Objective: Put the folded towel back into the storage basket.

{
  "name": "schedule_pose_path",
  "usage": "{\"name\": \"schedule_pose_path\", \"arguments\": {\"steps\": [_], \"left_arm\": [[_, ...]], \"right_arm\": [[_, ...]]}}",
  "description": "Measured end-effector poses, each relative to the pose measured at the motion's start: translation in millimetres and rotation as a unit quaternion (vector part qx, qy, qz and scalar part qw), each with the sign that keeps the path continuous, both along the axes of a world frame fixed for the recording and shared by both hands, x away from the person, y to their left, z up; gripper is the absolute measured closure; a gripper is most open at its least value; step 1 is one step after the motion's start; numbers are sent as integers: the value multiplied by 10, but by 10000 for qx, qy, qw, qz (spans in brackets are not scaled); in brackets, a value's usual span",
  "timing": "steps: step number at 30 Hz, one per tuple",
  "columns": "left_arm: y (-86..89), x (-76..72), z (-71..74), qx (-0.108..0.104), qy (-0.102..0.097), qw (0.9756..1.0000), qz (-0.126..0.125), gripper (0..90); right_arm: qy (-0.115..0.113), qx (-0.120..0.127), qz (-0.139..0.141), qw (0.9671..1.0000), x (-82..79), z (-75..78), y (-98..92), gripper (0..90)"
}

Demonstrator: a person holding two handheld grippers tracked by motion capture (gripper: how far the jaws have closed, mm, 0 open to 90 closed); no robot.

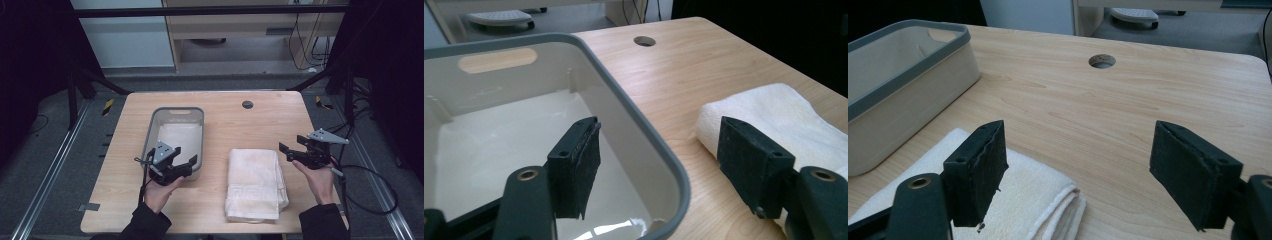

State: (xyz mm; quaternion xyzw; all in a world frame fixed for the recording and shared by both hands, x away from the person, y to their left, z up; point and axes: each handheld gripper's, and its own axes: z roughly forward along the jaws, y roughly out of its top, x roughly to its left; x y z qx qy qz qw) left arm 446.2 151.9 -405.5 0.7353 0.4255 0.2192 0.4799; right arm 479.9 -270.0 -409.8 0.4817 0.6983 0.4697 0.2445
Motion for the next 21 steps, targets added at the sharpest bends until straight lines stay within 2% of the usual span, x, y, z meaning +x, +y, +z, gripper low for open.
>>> {"name": "schedule_pose_path", "arguments": {"steps": [10,15,21], "left_arm": [[-315,-84,-108,124,-8,9994,-333,323],[-431,-108,-171,176,106,9986,-493,324],[-552,-146,-262,282,229,9972,-649,327]], "right_arm": [[18,-54,112,9999,30,-25,43,235],[77,-34,186,9998,28,-44,66,247],[271,-221,266,9990,50,-164,120,249]]}}
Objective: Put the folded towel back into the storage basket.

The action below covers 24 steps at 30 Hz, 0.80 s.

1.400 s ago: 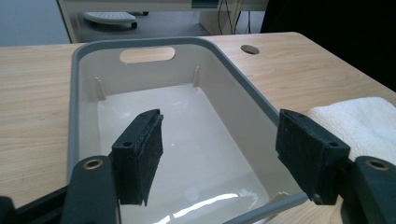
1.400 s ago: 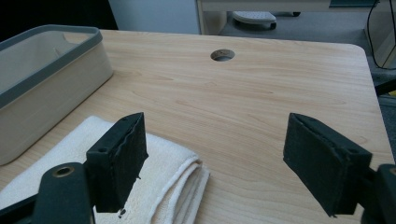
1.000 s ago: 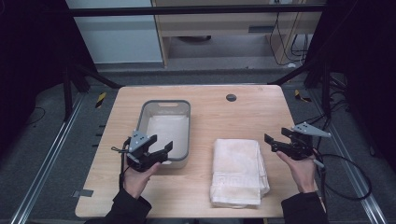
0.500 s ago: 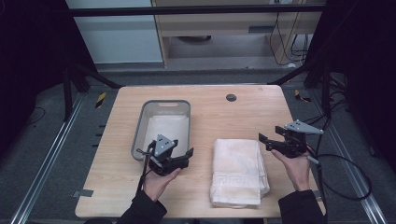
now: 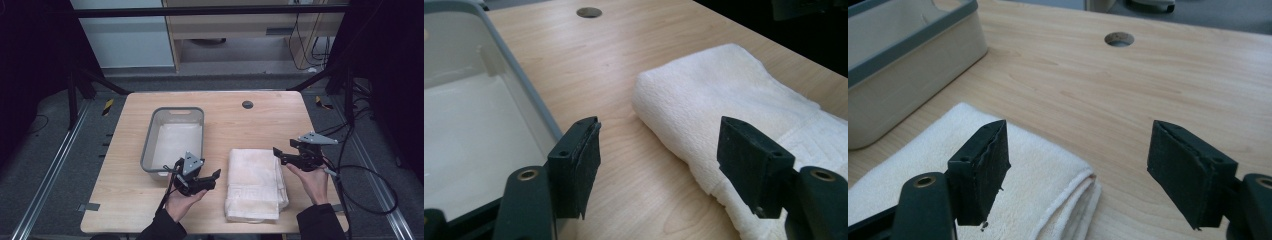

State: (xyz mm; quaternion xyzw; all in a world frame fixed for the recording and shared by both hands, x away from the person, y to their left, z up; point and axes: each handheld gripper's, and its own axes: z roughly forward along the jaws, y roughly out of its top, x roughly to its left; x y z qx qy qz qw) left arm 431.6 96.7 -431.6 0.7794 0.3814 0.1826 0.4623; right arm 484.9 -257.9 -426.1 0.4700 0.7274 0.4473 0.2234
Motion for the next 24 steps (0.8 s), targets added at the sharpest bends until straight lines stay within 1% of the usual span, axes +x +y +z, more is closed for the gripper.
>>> {"name": "schedule_pose_path", "arguments": {"steps": [4,8,9,10,13,14,16,17,20,23,24], "left_arm": [[-87,-43,-44,85,44,9999,-131,329],[-155,-70,-102,106,117,9996,-226,331],[-168,-72,-118,133,149,9995,-235,332],[-181,-73,-134,101,176,9995,-236,335],[-217,-75,-193,150,297,9990,-294,338],[-224,-78,-204,164,303,9989,-304,338],[-243,-83,-231,187,340,9987,-321,343],[-257,-87,-252,190,376,9986,-329,344],[-292,-84,-297,225,358,9982,-423,347],[-329,-106,-338,316,420,9977,-430,348],[-342,-119,-348,329,470,9974,-431,348]], "right_arm": [[121,-39,35,9999,6,-47,5,252],[150,-60,20,9999,-4,-55,15,257],[146,-84,43,9998,-3,-61,20,259],[152,-114,49,9998,-1,-72,29,262],[206,-64,70,9997,-3,-96,36,271],[255,-68,80,9996,-5,-111,40,272],[258,-101,110,9996,-2,-130,38,269],[303,-60,91,9995,-7,-140,40,266],[355,-86,128,9993,0,-175,45,263],[374,-132,165,9991,7,-205,53,269],[388,-140,179,9990,6,-212,59,270]]}}
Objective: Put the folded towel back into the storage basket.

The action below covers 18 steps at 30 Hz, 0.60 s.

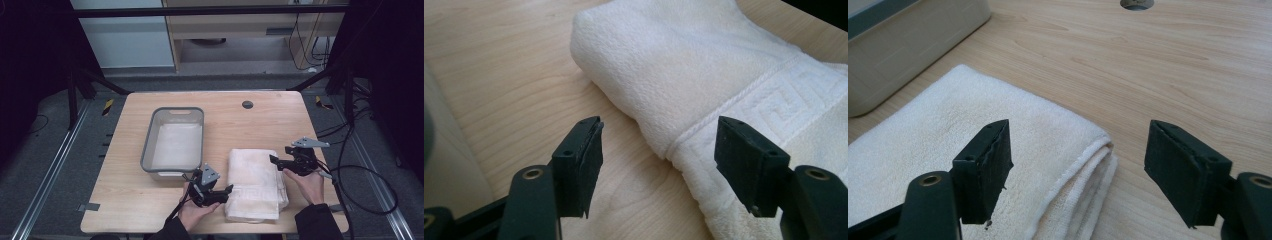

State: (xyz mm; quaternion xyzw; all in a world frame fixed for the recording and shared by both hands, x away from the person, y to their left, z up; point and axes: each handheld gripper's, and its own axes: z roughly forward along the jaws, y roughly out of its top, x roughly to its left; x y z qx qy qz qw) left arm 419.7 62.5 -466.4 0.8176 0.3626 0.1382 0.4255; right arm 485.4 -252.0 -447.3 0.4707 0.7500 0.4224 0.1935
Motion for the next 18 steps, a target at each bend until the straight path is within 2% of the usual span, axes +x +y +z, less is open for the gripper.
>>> {"name": "schedule_pose_path", "arguments": {"steps": [5,13,16,18], "left_arm": [[-39,3,-55,93,29,9999,-40,343],[-95,-12,-115,158,93,9998,-85,341],[-117,-16,-142,174,128,9997,-97,342],[-132,-18,-160,185,152,9997,-100,343]], "right_arm": [[99,11,23,9999,9,-55,24,267],[252,-197,124,9994,27,-138,92,270],[323,-118,110,9993,21,-177,95,279],[333,-150,101,9993,25,-203,87,283]]}}
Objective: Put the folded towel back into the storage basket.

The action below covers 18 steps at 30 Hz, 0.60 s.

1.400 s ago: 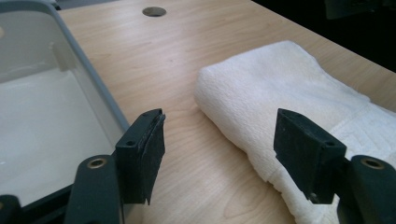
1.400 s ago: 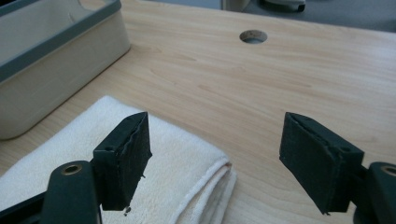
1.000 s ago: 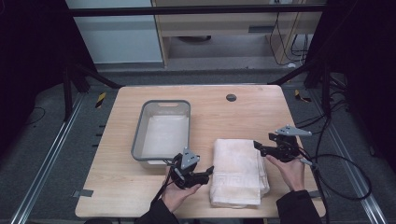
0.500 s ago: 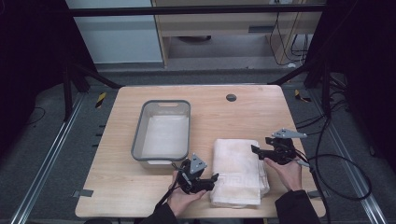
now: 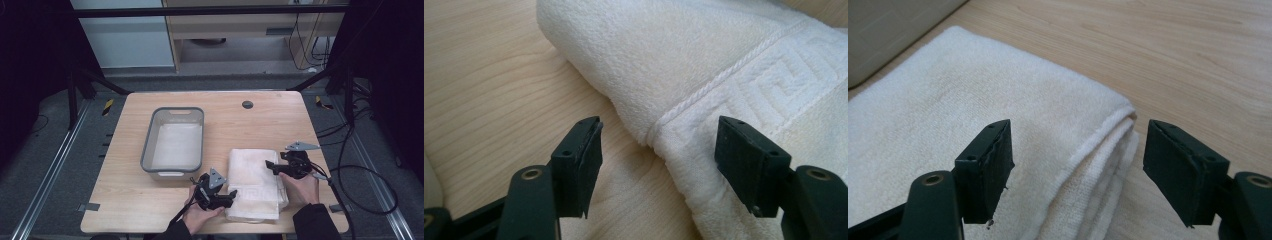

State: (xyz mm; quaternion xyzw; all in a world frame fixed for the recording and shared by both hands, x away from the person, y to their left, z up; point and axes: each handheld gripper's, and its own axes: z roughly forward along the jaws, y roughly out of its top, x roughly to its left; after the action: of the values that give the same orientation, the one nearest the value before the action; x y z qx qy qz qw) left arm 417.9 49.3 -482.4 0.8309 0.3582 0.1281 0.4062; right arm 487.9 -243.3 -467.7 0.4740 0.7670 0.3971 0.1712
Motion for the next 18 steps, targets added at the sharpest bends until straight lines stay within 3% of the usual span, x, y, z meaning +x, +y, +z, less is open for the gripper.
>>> {"name": "schedule_pose_path", "arguments": {"steps": [5,18], "left_arm": [[-39,10,-41,51,136,9999,-11,326],[-82,18,-123,104,245,9996,36,335]], "right_arm": [[117,-14,37,9999,2,-57,15,309],[335,-65,14,9994,27,-189,69,329]]}}
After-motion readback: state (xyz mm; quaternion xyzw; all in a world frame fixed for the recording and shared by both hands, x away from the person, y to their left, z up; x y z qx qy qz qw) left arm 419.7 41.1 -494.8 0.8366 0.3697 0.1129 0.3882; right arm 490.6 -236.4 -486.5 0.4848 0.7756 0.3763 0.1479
